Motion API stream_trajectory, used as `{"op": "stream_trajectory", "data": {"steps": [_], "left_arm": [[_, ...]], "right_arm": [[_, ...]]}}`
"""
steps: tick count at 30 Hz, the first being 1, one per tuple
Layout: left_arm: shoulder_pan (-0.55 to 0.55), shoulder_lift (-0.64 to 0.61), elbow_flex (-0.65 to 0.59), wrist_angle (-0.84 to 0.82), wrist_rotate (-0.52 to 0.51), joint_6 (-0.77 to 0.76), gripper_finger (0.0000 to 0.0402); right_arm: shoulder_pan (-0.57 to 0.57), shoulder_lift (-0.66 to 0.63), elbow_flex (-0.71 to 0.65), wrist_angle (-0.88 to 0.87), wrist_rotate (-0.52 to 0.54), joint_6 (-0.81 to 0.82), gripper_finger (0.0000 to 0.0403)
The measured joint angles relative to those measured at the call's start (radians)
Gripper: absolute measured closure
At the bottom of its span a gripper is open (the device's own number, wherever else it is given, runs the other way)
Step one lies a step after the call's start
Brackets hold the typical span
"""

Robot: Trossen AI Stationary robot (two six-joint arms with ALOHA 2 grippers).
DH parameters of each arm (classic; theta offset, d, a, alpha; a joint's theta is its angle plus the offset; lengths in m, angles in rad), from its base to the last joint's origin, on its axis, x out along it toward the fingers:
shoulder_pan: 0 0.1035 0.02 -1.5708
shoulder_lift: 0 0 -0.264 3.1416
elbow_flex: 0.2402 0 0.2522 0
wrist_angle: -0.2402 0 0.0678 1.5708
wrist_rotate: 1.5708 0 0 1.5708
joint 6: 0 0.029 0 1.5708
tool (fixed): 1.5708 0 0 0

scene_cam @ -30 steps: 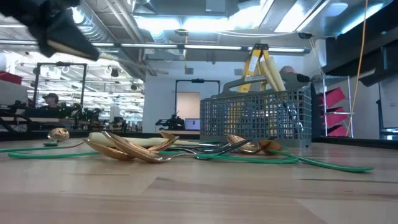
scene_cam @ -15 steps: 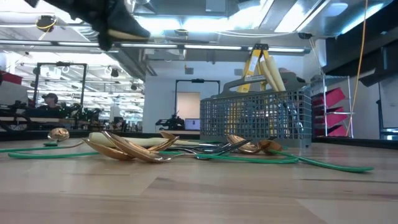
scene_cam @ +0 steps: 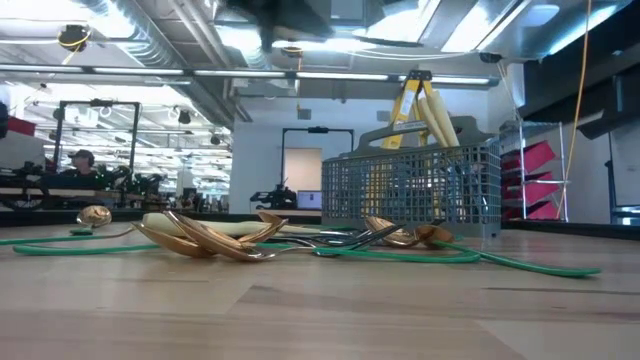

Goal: Sort silverware
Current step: Put the yellow knife into the gray organizer

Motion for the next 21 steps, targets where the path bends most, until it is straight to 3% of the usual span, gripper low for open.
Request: {"op": "stream_trajectory", "data": {"steps": [8, 12, 16, 21], "left_arm": [[0.074, 0.367, 0.662, -0.505, 0.045, 0.203, 0.0352], [0.087, 0.511, 0.923, -0.713, 0.040, 0.285, 0.0352], [0.083, 0.609, 1.087, -0.815, -0.003, 0.352, 0.0352], [0.057, 0.664, 1.124, -0.818, -0.094, 0.510, 0.0352]], "right_arm": [[0.002, 0.000, 0.000, -0.166, 0.009, 0.140, 0.0306], [0.007, 0.000, 0.000, -0.273, 0.011, 0.143, 0.0306], [0.007, 0.000, 0.000, -0.341, 0.019, 0.143, 0.0306], [0.007, 0.007, 0.000, -0.420, 0.047, 0.145, 0.0306]]}}
